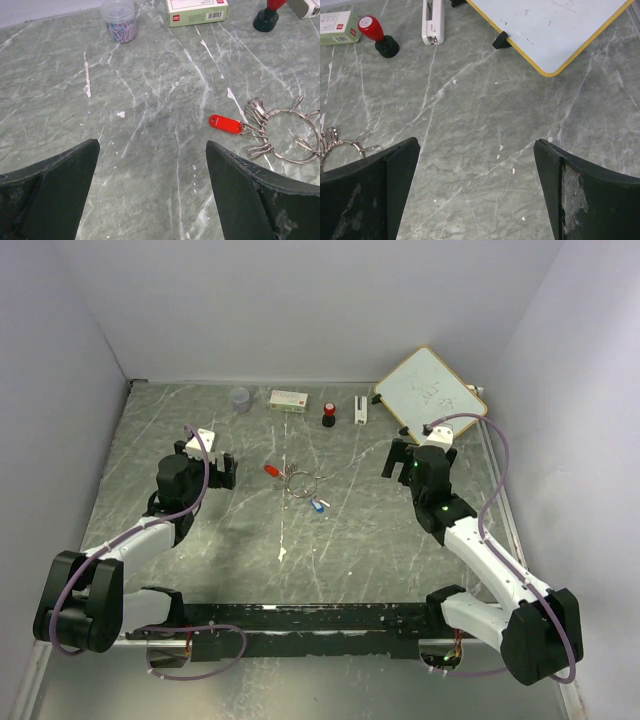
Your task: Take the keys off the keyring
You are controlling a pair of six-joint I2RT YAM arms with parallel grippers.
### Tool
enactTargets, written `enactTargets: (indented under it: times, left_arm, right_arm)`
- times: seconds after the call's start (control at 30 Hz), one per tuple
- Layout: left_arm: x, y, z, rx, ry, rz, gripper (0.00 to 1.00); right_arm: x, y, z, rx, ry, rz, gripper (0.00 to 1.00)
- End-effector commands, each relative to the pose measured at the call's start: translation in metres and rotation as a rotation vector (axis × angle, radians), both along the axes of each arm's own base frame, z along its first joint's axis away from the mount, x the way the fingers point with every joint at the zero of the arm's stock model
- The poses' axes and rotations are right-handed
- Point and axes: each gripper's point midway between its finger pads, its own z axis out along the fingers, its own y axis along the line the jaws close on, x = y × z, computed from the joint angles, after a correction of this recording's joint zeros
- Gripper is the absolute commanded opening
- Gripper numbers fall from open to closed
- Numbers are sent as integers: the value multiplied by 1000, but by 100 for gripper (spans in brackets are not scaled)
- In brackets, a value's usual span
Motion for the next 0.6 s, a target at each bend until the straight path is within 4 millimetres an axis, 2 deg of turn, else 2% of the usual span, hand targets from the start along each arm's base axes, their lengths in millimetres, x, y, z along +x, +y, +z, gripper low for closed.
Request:
enactTargets:
  times: [0.0,0.57]
  left_arm:
    - [5,4,10,-3,-43,25,99]
    - [11,12,10,-23,-40,93,99]
  right_arm:
    - [2,1,13,-29,-32,-5,100]
    - [1,13,13,-35,-38,35,100]
